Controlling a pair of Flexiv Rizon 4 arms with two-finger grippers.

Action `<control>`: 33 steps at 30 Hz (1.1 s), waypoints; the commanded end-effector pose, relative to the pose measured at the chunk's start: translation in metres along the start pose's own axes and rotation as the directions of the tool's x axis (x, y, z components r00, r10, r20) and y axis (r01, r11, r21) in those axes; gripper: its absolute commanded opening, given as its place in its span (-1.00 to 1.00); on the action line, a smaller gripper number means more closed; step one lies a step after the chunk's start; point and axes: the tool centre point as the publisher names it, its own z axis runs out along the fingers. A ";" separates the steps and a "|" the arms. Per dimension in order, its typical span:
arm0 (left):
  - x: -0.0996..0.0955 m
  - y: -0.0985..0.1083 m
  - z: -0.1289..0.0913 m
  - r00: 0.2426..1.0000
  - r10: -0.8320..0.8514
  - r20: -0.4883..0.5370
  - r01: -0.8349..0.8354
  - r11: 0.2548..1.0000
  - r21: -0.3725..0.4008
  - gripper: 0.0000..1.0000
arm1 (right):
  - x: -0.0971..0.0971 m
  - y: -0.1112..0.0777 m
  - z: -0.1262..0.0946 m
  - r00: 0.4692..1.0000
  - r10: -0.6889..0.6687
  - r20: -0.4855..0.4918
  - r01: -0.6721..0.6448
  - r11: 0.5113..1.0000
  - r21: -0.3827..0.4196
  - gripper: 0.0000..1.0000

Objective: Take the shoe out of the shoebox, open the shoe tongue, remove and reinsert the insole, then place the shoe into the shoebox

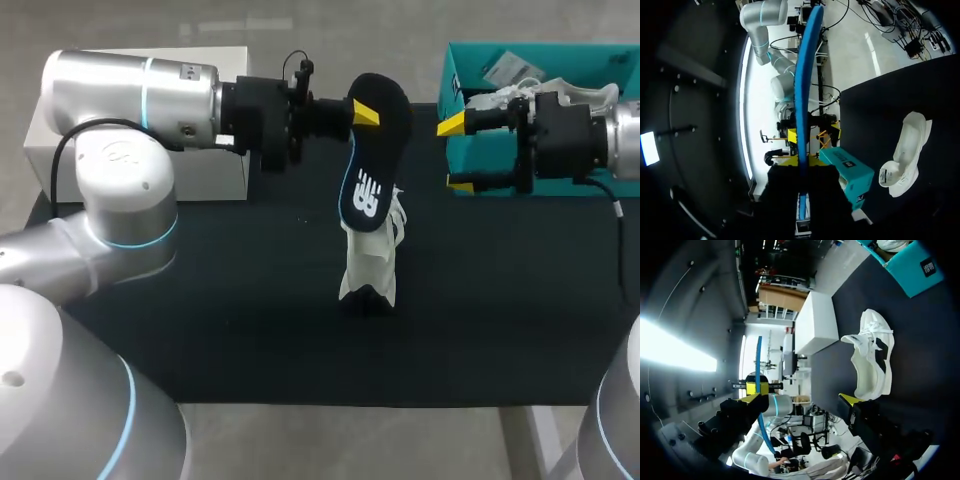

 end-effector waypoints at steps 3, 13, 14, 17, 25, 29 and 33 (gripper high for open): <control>0.005 -0.017 0.001 1.000 -0.015 -0.015 0.015 1.000 0.001 -1.00 | 0.003 -0.001 -0.009 0.999 0.002 0.043 -0.002 1.000 0.006 1.00; 0.001 -0.026 -0.001 0.999 -0.046 -0.014 0.046 0.999 -0.007 -1.00 | -0.032 -0.019 -0.051 0.963 -0.040 0.267 0.022 0.997 0.069 1.00; 0.001 -0.027 -0.001 0.999 -0.036 -0.021 0.036 0.999 0.003 -1.00 | -0.036 -0.022 -0.065 0.949 -0.064 0.310 0.043 0.996 0.072 1.00; 0.002 -0.029 -0.001 0.999 -0.035 -0.028 0.035 0.999 0.012 -1.00 | -0.037 -0.025 -0.100 0.936 -0.071 0.345 0.060 0.997 0.045 1.00; 0.002 -0.032 -0.004 0.999 -0.050 -0.020 0.050 0.999 -0.005 -1.00 | -0.029 -0.029 -0.148 0.919 -0.075 0.387 0.088 0.996 -0.016 1.00; 0.001 -0.034 -0.006 0.998 -0.053 -0.021 0.053 0.999 -0.010 -1.00 | -0.025 -0.030 -0.152 0.931 -0.060 0.360 0.076 0.997 -0.030 1.00; 0.001 -0.035 -0.007 0.998 -0.062 -0.019 0.061 0.998 -0.020 -1.00 | -0.026 -0.031 -0.151 0.925 -0.045 0.377 0.068 0.996 -0.049 1.00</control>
